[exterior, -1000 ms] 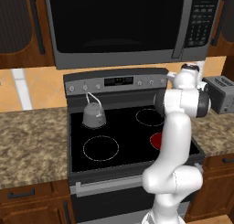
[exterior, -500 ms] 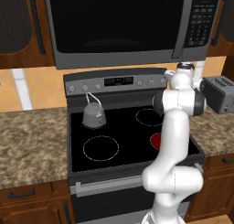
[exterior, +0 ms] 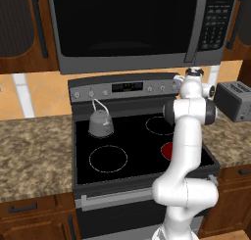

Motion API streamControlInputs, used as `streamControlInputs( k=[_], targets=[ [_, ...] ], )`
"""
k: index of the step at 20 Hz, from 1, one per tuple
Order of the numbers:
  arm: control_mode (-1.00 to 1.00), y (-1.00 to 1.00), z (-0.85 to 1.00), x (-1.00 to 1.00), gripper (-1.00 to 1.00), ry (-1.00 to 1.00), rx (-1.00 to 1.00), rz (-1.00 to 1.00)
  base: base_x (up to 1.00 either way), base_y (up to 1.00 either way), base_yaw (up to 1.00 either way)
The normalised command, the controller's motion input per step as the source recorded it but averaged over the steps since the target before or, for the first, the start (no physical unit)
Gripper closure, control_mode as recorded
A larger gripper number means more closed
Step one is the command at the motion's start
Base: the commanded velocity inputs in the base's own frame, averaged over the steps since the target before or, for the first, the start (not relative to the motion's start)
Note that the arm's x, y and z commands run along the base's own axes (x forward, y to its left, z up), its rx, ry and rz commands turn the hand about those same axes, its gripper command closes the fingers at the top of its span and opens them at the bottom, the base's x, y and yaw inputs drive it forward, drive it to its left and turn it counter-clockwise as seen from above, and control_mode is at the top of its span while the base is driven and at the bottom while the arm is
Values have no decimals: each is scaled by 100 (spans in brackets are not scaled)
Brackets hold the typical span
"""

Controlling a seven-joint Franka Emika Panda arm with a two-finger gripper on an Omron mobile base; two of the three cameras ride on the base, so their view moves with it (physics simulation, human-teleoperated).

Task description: Turn off the front right burner of the stove.

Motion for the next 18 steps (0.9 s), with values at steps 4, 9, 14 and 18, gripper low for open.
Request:
streamControlInputs(
  k=[4,9,14,18],
  targets=[
    [-100,0,-22,19,-100,0,0,0,0,0,0],
    [-100,0,-15,14,-100,0,0,0,0,0,0],
    [-100,1,-1,23,-100,0,3,0,0,0,0],
    [-100,16,-5,16,-100,0,2,0,0,0,0]
  ],
)
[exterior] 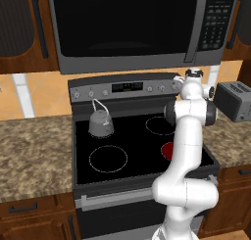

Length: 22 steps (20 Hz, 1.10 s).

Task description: Turn off the front right burner of the stove.

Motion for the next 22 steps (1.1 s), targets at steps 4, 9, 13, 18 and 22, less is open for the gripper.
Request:
streamControlInputs(
  k=[4,9,13,18,22],
  targets=[
    [-100,23,-7,25,-100,0,1,0,0,0,0],
    [-100,17,-13,8,-100,0,0,0,0,0,0],
    [-100,4,-14,-1,-100,0,1,0,0,0,0],
    [-100,0,-11,1,-100,0,3,0,0,0,0],
    [-100,0,-5,22,100,0,4,0,0,0,0]
  ],
)
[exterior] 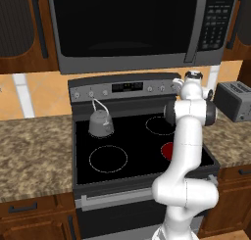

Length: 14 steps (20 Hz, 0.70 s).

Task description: Turn off the front right burner of the stove.

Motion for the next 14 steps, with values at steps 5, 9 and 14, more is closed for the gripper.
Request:
streamControlInputs(
  k=[5,9,14],
  targets=[
    [-100,0,0,27,100,0,4,0,0,0,0],
    [-100,0,0,8,100,0,1,0,0,0,0],
    [-100,0,11,4,100,0,5,0,0,0,0]
  ],
)
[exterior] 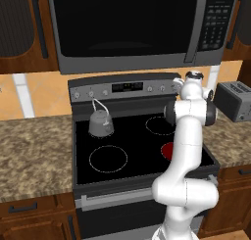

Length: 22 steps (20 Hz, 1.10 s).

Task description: Turn off the front right burner of the stove.

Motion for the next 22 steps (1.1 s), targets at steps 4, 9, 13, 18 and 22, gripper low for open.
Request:
streamControlInputs(
  k=[4,9,13,18,22],
  targets=[
    [-100,0,8,20,100,1,9,-1,0,0,0],
    [-100,0,-4,4,100,-5,10,-3,0,0,0],
    [-100,0,0,0,100,-7,18,-4,0,0,0],
    [-100,-1,-3,0,100,-7,22,-3,0,0,0],
    [-100,-7,-8,0,100,-11,28,0,0,0,0]
  ],
)
